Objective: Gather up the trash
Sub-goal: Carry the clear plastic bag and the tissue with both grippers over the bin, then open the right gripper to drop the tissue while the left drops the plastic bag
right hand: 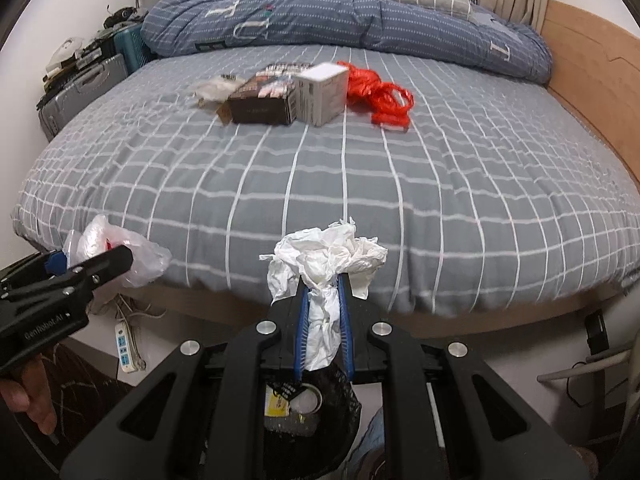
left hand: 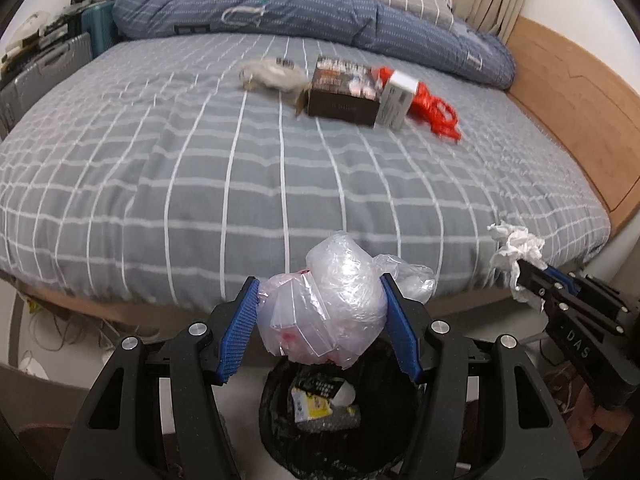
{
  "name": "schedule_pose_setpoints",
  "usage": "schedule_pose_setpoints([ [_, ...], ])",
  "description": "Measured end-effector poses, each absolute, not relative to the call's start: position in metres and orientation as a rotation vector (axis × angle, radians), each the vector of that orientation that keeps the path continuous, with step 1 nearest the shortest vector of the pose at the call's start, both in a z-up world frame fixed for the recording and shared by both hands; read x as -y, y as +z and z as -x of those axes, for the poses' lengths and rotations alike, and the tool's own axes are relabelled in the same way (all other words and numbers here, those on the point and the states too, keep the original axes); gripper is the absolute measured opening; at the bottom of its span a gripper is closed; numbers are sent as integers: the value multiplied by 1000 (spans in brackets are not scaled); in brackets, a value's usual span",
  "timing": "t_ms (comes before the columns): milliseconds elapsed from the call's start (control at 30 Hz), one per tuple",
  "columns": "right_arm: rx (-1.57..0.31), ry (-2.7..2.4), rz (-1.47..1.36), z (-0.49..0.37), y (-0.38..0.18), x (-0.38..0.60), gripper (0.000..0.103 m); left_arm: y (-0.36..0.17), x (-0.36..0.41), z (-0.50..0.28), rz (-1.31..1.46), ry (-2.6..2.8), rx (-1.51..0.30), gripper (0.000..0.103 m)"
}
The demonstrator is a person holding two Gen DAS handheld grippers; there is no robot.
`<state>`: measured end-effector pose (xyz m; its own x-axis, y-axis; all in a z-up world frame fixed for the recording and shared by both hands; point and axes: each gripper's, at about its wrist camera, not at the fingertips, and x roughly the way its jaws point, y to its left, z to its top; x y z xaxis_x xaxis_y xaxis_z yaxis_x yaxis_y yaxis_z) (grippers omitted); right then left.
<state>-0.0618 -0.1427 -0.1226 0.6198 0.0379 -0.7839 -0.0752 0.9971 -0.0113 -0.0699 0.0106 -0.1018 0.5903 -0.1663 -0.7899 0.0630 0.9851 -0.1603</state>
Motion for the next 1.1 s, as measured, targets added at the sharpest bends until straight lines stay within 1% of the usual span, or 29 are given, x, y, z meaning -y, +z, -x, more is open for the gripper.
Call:
schedule_pose_setpoints([
  [367,-1030,62,9,80,-167,139,13,-150,-30,88,162,-93,-1046,59],
  [700,-1132,49,12,94,-204,126,13,-181,-36,110,175,-69,-1123,59],
  [1100,-1244,128,45,87,-254,98,16,-224,-52,112,146,-25,-1206,59],
])
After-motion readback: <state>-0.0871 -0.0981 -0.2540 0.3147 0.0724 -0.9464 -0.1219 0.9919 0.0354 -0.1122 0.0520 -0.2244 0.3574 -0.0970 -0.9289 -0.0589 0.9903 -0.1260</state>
